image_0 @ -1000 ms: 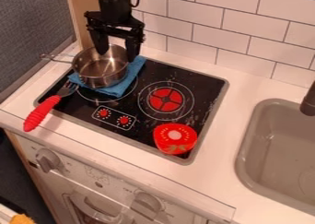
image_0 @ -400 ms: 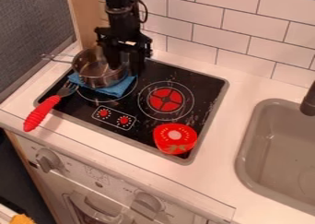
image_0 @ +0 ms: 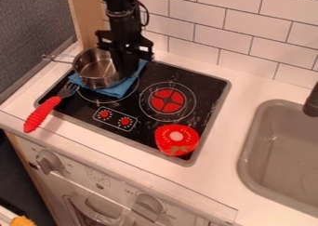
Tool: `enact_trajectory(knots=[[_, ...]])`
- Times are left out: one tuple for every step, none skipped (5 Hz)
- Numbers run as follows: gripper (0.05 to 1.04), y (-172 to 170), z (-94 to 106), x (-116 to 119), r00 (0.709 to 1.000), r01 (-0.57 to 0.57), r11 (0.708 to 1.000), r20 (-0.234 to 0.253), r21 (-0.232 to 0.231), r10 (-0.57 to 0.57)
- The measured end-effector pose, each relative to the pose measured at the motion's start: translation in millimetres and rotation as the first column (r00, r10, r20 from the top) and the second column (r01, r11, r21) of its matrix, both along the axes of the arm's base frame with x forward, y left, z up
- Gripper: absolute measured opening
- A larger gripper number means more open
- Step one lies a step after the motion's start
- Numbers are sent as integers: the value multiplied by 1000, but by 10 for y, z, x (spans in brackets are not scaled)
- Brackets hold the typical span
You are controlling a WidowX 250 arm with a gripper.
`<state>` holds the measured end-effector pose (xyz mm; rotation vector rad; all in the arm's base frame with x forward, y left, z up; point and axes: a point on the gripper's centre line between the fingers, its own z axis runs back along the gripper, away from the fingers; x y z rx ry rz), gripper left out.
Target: Move the pot from the left burner to the right burner
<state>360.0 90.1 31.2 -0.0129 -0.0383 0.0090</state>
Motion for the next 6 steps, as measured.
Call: enact_trajectory(knots=[[83,-15,43,-31,1000,1,1000,1,-4,-1],[74,-91,329,-83,999,27,1000,42,0,-27],[69,-556,558,-95,982,167,986,88,7,-167],[69,-1016,560,-70,948,302,952,86,44,-305],[68,-1319,494,-59,913,393,914,74,99,-400],[68,-1474,247,-77,894,443,889,18,117,-448]])
